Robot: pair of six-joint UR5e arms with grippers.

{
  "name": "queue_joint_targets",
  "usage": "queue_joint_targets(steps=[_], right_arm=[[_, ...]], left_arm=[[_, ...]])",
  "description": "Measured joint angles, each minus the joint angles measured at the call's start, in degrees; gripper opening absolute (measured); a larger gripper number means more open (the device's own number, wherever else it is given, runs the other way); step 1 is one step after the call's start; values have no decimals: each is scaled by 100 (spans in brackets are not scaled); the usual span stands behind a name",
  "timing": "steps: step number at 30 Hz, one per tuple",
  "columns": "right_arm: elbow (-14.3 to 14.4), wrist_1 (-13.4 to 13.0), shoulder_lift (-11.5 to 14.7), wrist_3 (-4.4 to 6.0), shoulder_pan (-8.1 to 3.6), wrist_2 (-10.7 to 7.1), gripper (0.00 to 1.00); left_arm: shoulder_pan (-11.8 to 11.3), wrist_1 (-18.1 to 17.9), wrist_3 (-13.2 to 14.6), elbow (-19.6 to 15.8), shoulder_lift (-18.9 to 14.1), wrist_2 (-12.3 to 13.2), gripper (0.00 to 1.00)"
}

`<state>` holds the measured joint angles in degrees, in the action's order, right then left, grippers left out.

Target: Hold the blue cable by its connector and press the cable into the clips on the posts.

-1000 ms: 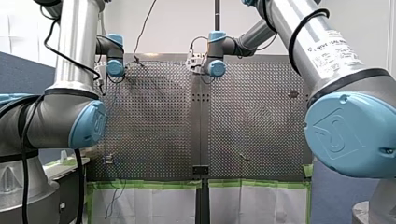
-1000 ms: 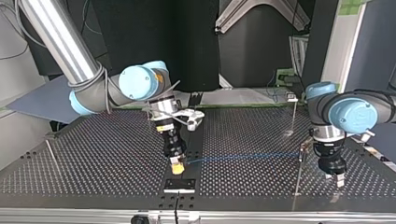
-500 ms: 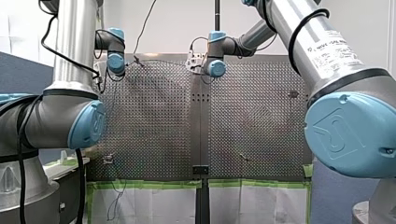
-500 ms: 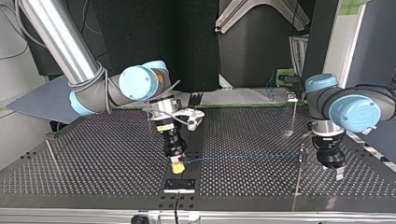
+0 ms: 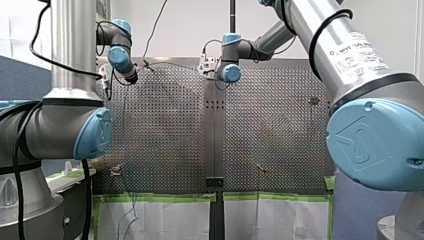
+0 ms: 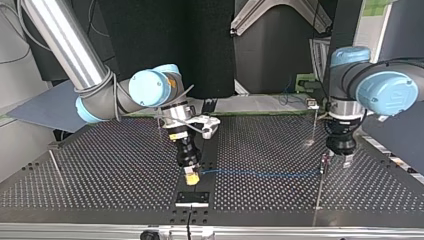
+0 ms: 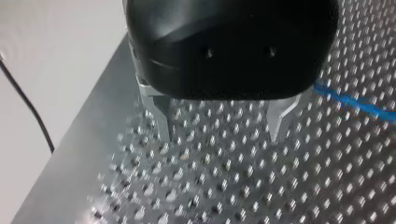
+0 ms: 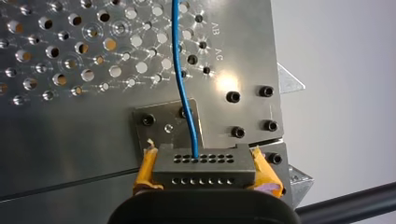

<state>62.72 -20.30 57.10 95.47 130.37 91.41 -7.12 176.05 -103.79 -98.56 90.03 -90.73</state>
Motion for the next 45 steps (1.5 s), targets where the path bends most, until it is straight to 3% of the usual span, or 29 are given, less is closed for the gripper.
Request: queue_joint_targets(steps=[13, 21, 28, 36, 45], right_arm=[[1, 24, 0, 4, 5, 0, 0], [1, 45, 0, 10, 2, 0, 0], [1, 62, 0, 17, 2, 0, 0], [1, 81, 0, 32, 2, 0, 0], [0, 86, 0, 41, -6, 0, 0]], left_arm=[[23, 217, -141, -352, -689, 436, 98], [51, 283, -206, -362, -1110, 523, 98], [128, 403, -71, -363, -1342, 544, 98], [288, 546, 87, -369, -1269, 638, 98], [422, 587, 184, -372, -1234, 498, 98]])
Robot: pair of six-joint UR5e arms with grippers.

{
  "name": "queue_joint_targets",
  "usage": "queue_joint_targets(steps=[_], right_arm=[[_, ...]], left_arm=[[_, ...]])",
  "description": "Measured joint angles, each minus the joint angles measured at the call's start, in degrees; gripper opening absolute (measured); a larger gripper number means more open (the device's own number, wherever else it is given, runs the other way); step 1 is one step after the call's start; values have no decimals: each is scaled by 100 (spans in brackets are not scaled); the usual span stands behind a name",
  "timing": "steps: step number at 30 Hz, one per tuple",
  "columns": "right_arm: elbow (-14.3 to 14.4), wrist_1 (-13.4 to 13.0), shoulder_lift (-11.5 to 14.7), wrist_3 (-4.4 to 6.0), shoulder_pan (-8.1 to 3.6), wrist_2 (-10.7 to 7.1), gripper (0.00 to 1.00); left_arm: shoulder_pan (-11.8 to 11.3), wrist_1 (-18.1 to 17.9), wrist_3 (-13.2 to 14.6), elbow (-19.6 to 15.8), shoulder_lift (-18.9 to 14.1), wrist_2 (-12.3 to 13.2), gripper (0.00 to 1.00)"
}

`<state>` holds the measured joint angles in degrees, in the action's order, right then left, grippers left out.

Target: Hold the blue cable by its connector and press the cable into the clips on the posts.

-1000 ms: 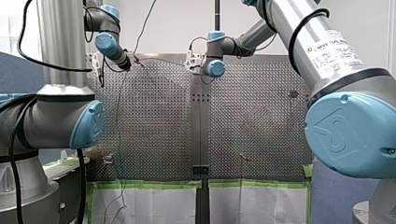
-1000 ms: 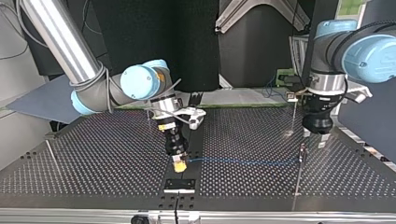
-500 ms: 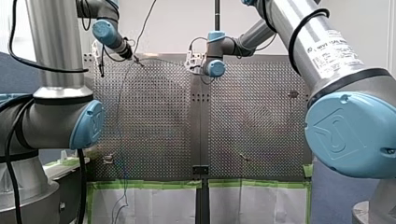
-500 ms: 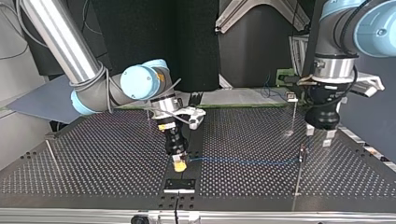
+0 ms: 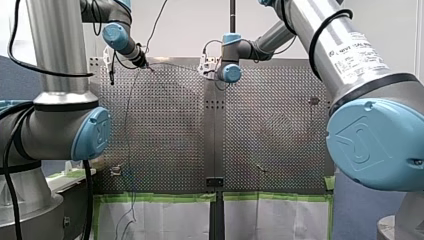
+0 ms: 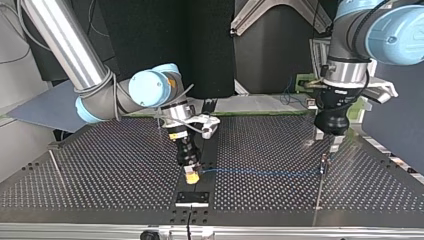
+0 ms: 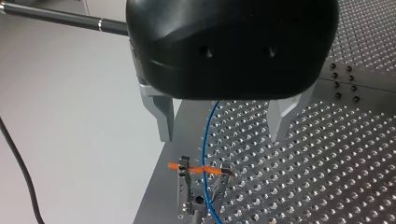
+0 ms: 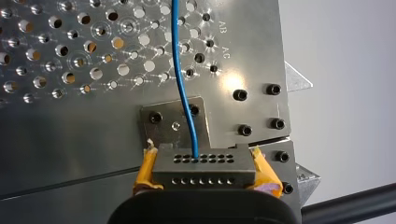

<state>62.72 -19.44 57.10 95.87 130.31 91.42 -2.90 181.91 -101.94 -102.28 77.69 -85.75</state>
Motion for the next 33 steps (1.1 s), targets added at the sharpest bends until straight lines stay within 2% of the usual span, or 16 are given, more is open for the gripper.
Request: queue_joint_targets(steps=[5, 10, 26, 33], right_arm=[[0, 0, 0, 3, -15, 0, 0], [1, 0, 0, 3, -21, 0, 0], [5, 3, 0, 3, -8, -9, 0], [4, 9, 0, 3, 0, -9, 0]], left_arm=[[24, -13, -6, 0, -73, -36, 98], [43, -8, 8, -2, 29, -42, 98], [129, -122, 52, -7, -9, -51, 98], [183, -128, 118, -8, -9, -231, 98]])
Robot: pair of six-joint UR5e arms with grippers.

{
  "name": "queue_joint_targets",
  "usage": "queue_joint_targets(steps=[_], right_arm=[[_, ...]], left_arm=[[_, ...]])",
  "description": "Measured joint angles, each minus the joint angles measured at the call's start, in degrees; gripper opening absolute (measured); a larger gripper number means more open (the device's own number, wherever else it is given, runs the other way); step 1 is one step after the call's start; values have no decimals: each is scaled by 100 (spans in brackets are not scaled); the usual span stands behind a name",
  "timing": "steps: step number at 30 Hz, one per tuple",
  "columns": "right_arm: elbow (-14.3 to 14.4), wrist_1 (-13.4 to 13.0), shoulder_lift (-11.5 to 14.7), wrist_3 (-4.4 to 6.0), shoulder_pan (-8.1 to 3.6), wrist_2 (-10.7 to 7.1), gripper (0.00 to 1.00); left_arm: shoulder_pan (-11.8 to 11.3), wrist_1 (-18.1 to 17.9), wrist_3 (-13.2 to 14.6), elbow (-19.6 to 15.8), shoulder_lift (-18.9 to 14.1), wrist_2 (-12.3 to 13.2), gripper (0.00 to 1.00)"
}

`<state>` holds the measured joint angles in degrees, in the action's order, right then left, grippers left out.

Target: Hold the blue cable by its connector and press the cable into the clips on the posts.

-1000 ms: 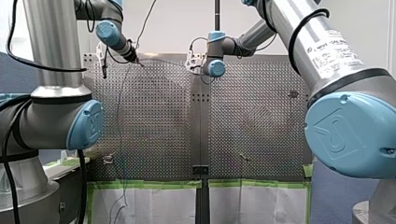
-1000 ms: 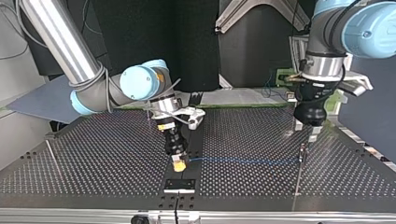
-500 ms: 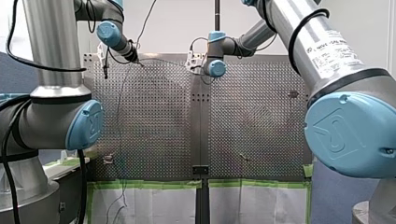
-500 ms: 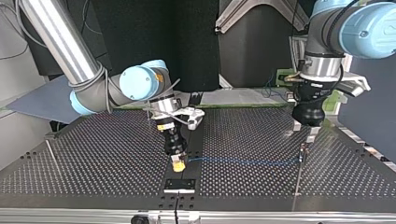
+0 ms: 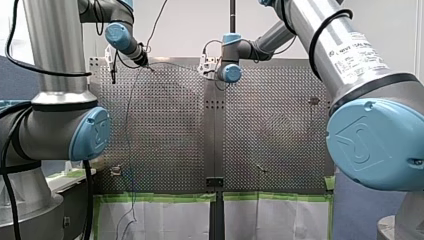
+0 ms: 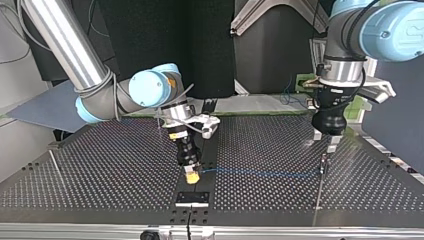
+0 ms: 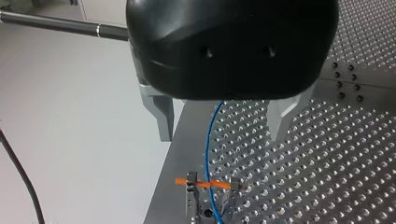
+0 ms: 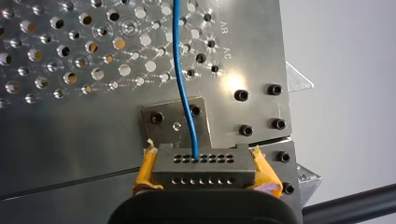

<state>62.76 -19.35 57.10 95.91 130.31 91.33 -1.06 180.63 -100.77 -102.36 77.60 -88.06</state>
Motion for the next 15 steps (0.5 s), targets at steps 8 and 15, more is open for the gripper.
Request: queue_joint_targets(steps=[8, 15], right_arm=[[-2, 15, -1, 0, -27, -6, 0], [-3, 14, -5, 0, -47, -4, 0]], left_arm=[[18, -13, 8, -14, 2, -110, 98], [18, -10, -31, -16, 4, -126, 98]])
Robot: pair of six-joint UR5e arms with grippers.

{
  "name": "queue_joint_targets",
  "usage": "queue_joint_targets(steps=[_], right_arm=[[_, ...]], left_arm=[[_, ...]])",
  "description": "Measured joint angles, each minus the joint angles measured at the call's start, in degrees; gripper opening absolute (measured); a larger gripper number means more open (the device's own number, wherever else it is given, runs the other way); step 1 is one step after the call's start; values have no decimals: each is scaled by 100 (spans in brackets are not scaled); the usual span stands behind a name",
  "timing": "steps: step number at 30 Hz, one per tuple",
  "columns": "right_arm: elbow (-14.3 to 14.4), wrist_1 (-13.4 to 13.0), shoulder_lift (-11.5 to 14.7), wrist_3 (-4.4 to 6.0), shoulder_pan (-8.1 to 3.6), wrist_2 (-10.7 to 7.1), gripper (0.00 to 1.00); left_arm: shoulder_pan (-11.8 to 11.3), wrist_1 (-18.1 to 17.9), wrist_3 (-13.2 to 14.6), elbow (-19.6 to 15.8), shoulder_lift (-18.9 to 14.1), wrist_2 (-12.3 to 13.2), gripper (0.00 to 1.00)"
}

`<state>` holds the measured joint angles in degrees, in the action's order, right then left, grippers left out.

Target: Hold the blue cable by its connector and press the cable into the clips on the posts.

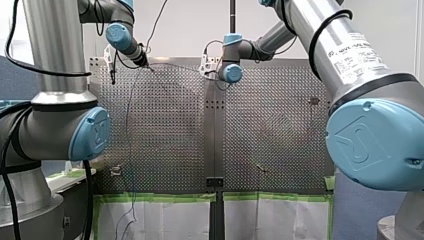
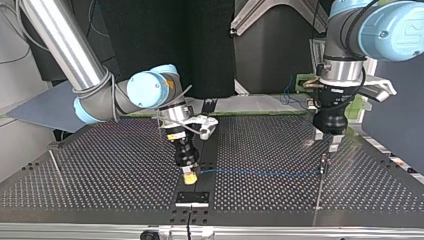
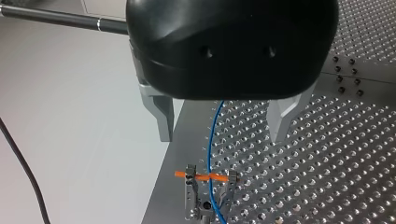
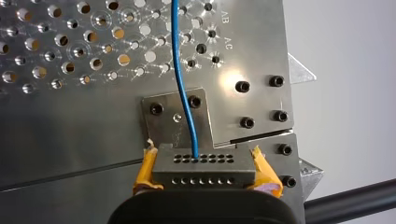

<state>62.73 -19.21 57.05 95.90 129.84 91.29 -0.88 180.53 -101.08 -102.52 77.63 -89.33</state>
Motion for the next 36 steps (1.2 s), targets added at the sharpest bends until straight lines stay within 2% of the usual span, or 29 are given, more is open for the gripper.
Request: queue_joint_targets(steps=[11, 18, 24, 29, 36], right_arm=[[7, 3, -3, 16, -9, 3, 0], [8, 7, -2, 18, -8, -4, 0], [8, 12, -3, 18, -7, -4, 0], [13, 27, -1, 16, -13, -5, 0], [49, 46, 1, -10, -61, -2, 0]], left_arm=[[7, 0, -23, -48, 0, -25, 98], [55, 42, 9, -79, 1, -296, 98], [96, 67, 38, -81, 0, -362, 98], [147, 67, 203, -79, 5, -272, 98], [244, 193, 611, 46, 30, 41, 98]])
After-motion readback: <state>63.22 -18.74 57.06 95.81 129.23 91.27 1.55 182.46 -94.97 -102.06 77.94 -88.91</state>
